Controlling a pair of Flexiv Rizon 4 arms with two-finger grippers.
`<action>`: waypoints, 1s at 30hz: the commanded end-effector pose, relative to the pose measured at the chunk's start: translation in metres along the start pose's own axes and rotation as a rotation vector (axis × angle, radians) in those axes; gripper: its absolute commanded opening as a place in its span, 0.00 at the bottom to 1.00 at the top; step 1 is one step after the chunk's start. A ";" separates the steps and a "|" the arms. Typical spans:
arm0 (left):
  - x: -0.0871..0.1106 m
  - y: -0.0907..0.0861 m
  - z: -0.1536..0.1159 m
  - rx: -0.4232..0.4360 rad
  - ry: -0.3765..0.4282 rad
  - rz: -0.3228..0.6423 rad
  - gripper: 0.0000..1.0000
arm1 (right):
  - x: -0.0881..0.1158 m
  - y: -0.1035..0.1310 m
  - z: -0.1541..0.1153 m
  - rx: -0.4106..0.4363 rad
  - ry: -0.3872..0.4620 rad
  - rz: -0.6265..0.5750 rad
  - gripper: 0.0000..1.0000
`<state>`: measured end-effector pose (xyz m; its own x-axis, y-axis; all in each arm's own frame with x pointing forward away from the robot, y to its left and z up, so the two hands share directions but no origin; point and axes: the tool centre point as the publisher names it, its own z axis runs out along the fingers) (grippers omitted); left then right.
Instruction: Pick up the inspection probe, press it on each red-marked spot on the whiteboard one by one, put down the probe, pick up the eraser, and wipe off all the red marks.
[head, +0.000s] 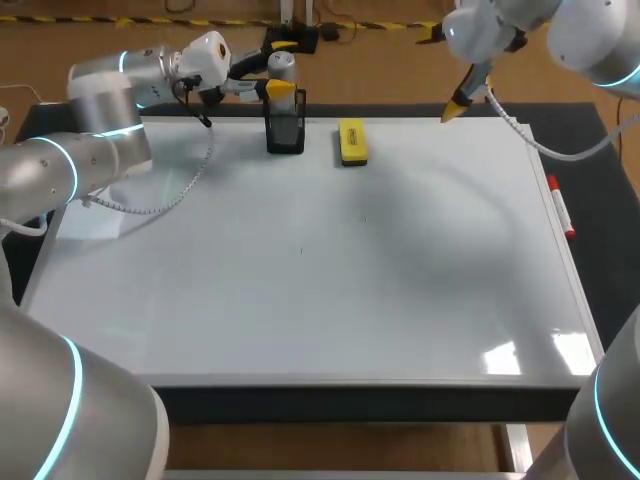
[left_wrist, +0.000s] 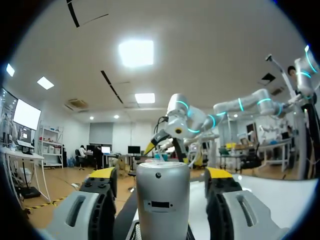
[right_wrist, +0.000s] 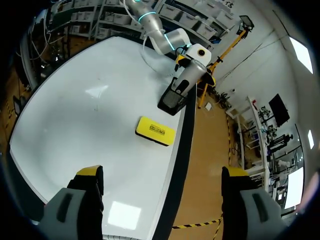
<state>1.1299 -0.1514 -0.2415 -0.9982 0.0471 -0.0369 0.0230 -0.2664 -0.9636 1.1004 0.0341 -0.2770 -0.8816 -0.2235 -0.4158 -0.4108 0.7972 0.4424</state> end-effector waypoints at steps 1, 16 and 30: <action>-0.001 -0.005 -0.002 -0.042 -0.009 0.005 1.00 | -0.001 0.000 -0.001 0.004 0.004 -0.001 1.00; 0.001 -0.022 -0.021 -0.367 -0.102 0.077 1.00 | -0.001 0.000 -0.001 0.004 0.004 -0.001 1.00; 0.011 -0.036 -0.055 -0.648 -0.206 0.153 1.00 | -0.001 0.000 -0.001 0.004 0.004 -0.001 1.00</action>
<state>1.1369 -0.0954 -0.2303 -0.9872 0.0579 -0.1489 0.1525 0.0625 -0.9863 1.1004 0.0340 -0.2769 -0.8815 -0.2234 -0.4159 -0.4108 0.7973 0.4423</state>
